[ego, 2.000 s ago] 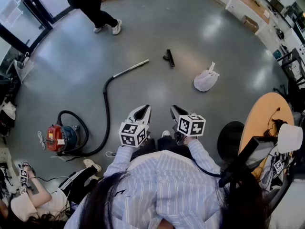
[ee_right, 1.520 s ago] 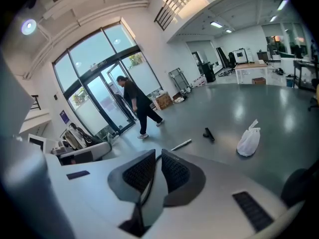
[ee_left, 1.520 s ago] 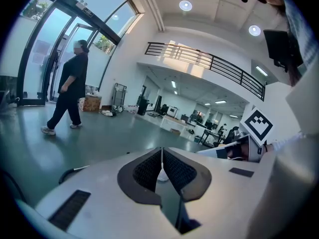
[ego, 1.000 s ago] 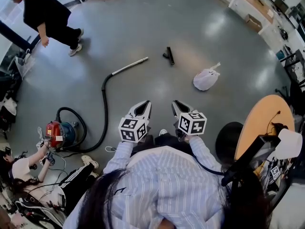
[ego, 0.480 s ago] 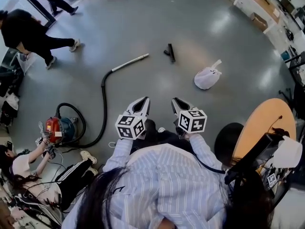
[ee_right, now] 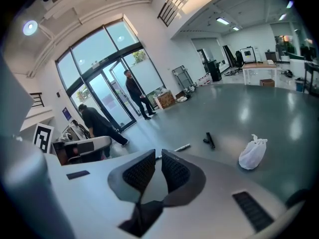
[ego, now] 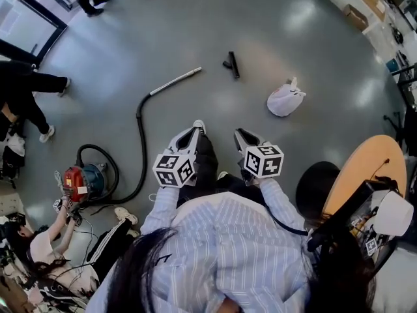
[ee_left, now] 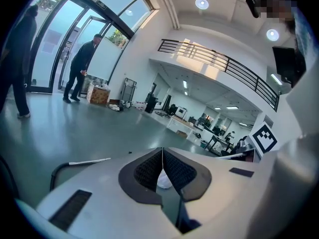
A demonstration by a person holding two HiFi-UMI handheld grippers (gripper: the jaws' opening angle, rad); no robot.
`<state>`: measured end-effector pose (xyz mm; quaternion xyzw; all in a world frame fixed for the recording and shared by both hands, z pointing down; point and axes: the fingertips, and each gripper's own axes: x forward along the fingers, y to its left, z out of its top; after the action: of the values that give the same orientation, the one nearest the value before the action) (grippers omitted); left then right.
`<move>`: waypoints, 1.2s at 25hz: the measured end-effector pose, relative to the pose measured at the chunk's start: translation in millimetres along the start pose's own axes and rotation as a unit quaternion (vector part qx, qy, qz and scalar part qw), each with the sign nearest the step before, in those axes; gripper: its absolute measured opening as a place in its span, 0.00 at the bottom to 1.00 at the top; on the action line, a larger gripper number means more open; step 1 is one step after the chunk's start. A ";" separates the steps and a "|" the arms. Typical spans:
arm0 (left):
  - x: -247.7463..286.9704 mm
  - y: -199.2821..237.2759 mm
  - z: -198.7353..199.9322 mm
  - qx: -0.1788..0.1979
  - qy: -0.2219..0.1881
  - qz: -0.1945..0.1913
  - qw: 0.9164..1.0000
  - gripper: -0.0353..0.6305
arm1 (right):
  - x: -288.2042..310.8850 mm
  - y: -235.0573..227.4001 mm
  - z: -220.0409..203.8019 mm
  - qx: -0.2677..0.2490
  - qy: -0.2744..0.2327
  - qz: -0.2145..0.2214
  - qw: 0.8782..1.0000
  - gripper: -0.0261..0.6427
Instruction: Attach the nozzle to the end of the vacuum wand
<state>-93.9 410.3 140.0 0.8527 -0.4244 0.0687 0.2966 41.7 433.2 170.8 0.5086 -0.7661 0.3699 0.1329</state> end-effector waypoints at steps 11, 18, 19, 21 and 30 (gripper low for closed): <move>103.1 116.1 93.5 0.012 0.042 -0.037 0.998 0.06 | 125.2 -15.7 112.2 0.022 0.000 -0.035 0.999 0.11; 166.0 177.3 132.5 0.020 0.061 -0.054 0.996 0.06 | 191.5 -36.6 166.7 0.030 0.001 -0.061 0.998 0.11; 174.3 182.2 135.3 0.017 0.064 -0.055 0.996 0.07 | 197.5 -42.0 172.3 0.029 0.005 -0.065 0.997 0.11; 190.6 189.1 140.1 0.012 0.072 -0.056 0.996 0.06 | 207.5 -54.8 184.2 0.027 0.012 -0.073 0.997 0.11; 264.7 190.8 157.0 -0.021 0.094 -0.032 0.995 0.06 | 236.1 -124.8 230.4 0.015 0.049 -0.073 0.996 0.11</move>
<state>-94.1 52.3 195.2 0.8494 -0.3683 0.1302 0.3548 85.3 84.6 202.3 0.5464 -0.7139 0.3951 0.1890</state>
